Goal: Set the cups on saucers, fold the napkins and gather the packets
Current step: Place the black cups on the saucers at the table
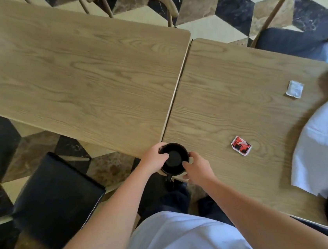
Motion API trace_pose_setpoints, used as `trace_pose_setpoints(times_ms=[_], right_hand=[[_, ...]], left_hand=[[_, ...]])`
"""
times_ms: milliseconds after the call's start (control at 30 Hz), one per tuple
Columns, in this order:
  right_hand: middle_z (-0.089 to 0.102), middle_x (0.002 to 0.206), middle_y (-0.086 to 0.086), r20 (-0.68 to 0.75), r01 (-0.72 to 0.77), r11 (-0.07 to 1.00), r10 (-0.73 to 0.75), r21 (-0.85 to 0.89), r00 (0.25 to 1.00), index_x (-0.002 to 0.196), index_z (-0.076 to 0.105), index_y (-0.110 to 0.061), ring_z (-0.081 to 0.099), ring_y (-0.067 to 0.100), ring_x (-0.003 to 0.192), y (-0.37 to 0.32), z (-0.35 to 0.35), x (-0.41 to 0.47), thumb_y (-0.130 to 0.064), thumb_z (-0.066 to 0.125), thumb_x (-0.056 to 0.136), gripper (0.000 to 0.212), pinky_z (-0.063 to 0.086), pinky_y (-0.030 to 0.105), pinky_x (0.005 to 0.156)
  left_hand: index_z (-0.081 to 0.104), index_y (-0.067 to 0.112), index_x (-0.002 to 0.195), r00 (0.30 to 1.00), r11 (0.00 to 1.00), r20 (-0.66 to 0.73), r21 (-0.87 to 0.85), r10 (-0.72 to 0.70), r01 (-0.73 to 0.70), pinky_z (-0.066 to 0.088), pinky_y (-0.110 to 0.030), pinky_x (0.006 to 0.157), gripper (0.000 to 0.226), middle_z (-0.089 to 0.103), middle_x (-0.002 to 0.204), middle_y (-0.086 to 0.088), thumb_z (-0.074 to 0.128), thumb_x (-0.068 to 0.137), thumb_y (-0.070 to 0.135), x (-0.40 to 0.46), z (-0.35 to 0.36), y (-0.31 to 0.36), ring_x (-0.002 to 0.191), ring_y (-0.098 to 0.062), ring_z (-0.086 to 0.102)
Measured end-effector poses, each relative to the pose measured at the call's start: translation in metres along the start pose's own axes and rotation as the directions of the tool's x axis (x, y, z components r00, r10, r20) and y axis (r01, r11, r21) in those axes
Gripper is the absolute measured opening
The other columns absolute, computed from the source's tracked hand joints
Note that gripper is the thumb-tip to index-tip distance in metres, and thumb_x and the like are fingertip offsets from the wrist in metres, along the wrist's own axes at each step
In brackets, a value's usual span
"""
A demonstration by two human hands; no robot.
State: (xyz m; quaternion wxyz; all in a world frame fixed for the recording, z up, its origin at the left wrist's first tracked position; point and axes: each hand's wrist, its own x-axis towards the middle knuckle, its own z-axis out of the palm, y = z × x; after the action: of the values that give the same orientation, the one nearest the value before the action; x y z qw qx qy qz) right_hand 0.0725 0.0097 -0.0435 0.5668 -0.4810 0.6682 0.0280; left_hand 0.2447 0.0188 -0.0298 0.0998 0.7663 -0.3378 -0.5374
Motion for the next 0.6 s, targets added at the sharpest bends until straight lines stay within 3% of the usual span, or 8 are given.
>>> trace_pose_setpoints(times_ms=[67,133,200,267,367,433,500,600], right_hand=[[0.071,0.100,0.002,-0.002,0.044,0.999,-0.044,-0.029,0.999,0.135,0.055,-0.023,0.075,0.021,0.077,-0.001,-0.001,0.000,-0.021,0.049,0.095,0.040,0.063,0.042,0.073],[0.072,0.105,0.006,-0.018,0.087,0.992,-0.089,-0.091,0.996,0.136,0.056,-0.024,0.073,0.027,0.087,-0.001,-0.007,-0.003,-0.020,0.048,0.093,0.044,0.060,0.042,0.077],[0.072,0.092,0.003,-0.052,0.131,0.983,-0.139,-0.127,0.989,0.130,0.060,-0.029,0.069,0.026,0.080,0.004,-0.019,-0.007,-0.022,0.048,0.090,0.042,0.055,0.034,0.067],[0.067,0.076,-0.004,-0.108,0.157,0.981,-0.170,-0.117,0.980,0.128,0.061,-0.032,0.064,0.022,0.069,0.010,-0.038,-0.011,-0.026,0.048,0.090,0.040,0.046,0.031,0.057],[0.068,0.073,-0.005,-0.194,0.151,0.987,-0.159,-0.053,0.968,0.139,0.056,-0.030,0.063,0.018,0.073,0.023,-0.081,-0.015,-0.028,0.051,0.094,0.045,0.047,0.030,0.064],[0.073,0.092,-0.004,-0.240,0.138,0.989,-0.121,0.058,0.963,0.143,0.053,-0.027,0.066,0.018,0.091,0.035,-0.113,-0.018,-0.030,0.055,0.096,0.047,0.050,0.030,0.079],[0.070,0.118,-0.001,-0.283,0.143,0.969,-0.083,0.200,0.956,0.145,0.051,-0.028,0.064,0.018,0.109,0.047,-0.143,-0.025,-0.039,0.059,0.096,0.051,0.050,0.031,0.090],[0.068,0.119,-0.007,-0.344,0.188,0.922,-0.065,0.337,0.937,0.141,0.051,-0.035,0.066,0.011,0.104,0.066,-0.180,-0.039,-0.049,0.060,0.093,0.050,0.054,0.033,0.087]], left_hand=[[0.054,0.028,0.142,0.998,0.990,0.054,0.134,0.039,-0.045,0.048,-0.031,0.089,0.044,0.057,0.144,-0.001,0.051,0.100,0.016,0.004,-0.004,0.010,0.124,-0.024,0.056],[0.058,0.029,0.138,0.991,0.947,0.110,0.304,0.076,-0.106,0.051,-0.031,0.079,0.046,0.061,0.137,0.000,0.044,0.098,0.011,0.006,-0.004,0.019,0.106,-0.021,0.062],[0.060,0.031,0.133,0.985,0.903,0.154,0.406,0.084,-0.140,0.047,-0.027,0.059,0.050,0.067,0.125,-0.002,0.041,0.093,0.008,0.008,0.000,0.031,0.080,-0.014,0.061],[0.063,0.031,0.127,0.977,0.890,0.193,0.425,0.087,-0.163,0.048,-0.028,0.055,0.049,0.069,0.113,-0.002,0.042,0.089,0.008,0.009,0.007,0.047,0.075,-0.014,0.062],[0.061,0.032,0.124,0.954,0.970,0.298,0.218,0.040,-0.109,0.060,-0.035,0.060,0.049,0.070,0.111,0.001,0.048,0.087,0.003,0.009,0.025,0.078,0.085,-0.023,0.075],[0.055,0.031,0.127,0.930,1.000,0.367,0.011,-0.008,0.005,0.062,-0.037,0.059,0.054,0.070,0.110,-0.010,0.048,0.086,-0.004,0.005,0.045,0.097,0.079,-0.032,0.078],[0.053,0.026,0.132,0.931,0.988,0.365,-0.135,-0.026,0.080,0.063,-0.041,0.061,0.057,0.070,0.109,-0.022,0.047,0.085,-0.006,0.003,0.069,0.114,0.078,-0.039,0.077],[0.054,0.024,0.123,0.955,0.946,0.297,-0.311,0.005,0.092,0.060,-0.038,0.055,0.049,0.071,0.105,-0.024,0.049,0.084,-0.006,-0.003,0.112,0.143,0.072,-0.039,0.077]])
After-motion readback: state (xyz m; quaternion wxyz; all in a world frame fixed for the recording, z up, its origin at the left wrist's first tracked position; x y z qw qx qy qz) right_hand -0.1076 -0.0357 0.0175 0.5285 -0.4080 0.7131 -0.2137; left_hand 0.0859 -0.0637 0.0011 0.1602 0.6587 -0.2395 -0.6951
